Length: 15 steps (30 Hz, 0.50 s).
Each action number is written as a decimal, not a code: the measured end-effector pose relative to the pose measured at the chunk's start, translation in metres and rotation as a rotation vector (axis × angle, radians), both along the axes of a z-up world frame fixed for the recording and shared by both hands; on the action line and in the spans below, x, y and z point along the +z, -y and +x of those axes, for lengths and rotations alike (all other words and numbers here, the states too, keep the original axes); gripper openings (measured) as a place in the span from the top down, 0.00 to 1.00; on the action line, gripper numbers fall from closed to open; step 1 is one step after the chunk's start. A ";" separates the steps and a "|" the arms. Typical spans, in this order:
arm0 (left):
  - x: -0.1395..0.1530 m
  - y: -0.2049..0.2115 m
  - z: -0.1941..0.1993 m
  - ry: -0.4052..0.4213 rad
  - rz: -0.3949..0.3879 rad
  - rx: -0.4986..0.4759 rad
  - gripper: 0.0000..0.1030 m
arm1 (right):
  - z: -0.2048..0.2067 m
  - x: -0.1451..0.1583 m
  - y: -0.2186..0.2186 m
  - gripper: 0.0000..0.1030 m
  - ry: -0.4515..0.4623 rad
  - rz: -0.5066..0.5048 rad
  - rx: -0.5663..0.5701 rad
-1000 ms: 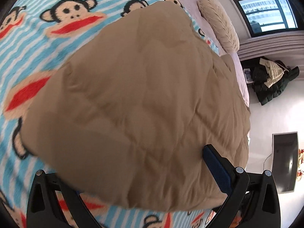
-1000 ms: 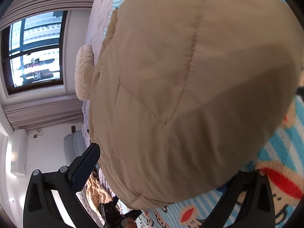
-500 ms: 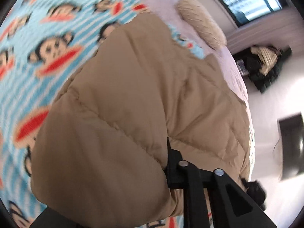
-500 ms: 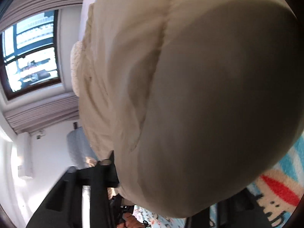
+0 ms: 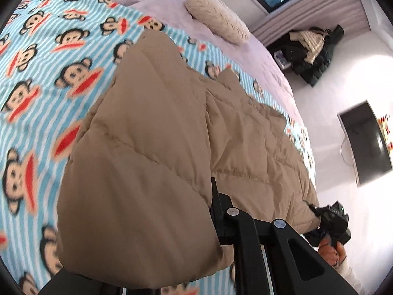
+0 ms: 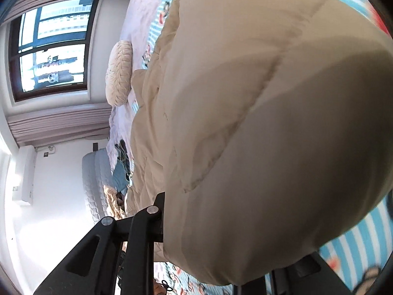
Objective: Fold large clothes
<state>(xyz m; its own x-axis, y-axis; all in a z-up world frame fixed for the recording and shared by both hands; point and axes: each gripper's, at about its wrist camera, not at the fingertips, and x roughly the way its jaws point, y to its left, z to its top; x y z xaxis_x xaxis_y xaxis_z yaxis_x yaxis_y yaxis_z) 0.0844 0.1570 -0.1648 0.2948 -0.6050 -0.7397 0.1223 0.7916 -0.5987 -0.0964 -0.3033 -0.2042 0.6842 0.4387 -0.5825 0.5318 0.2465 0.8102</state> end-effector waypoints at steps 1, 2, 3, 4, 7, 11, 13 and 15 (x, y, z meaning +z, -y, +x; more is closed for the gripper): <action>-0.001 -0.004 -0.012 -0.014 0.005 -0.014 0.84 | -0.010 0.000 -0.003 0.77 -0.011 0.001 0.003; -0.002 -0.008 -0.023 -0.025 0.007 -0.021 0.84 | -0.020 0.000 -0.006 0.77 -0.024 0.003 0.008; -0.004 -0.012 -0.035 -0.047 0.006 -0.028 0.84 | -0.032 -0.001 -0.007 0.77 -0.034 0.007 0.012; -0.005 -0.016 -0.044 -0.061 0.003 -0.031 0.84 | -0.045 -0.002 -0.011 0.77 -0.045 0.013 0.015; -0.006 -0.030 -0.079 -0.105 -0.011 -0.027 0.84 | -0.078 -0.001 -0.016 0.77 -0.066 0.023 0.021; -0.014 -0.035 -0.115 -0.123 0.032 -0.034 0.84 | -0.103 -0.009 -0.017 0.76 -0.086 0.037 0.018; -0.023 -0.036 -0.125 -0.137 0.058 -0.020 0.84 | -0.109 -0.018 -0.014 0.73 -0.103 0.035 0.022; -0.033 -0.037 -0.131 -0.150 0.079 -0.003 0.83 | -0.109 -0.023 -0.012 0.68 -0.124 0.041 0.020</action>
<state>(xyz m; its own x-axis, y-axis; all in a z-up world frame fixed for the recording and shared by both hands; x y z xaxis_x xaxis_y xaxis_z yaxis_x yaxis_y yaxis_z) -0.0464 0.1936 -0.1976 0.1758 -0.5434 -0.8208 0.0382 0.8370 -0.5459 -0.2049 -0.2909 -0.2273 0.5989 0.4765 -0.6436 0.6240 0.2260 0.7480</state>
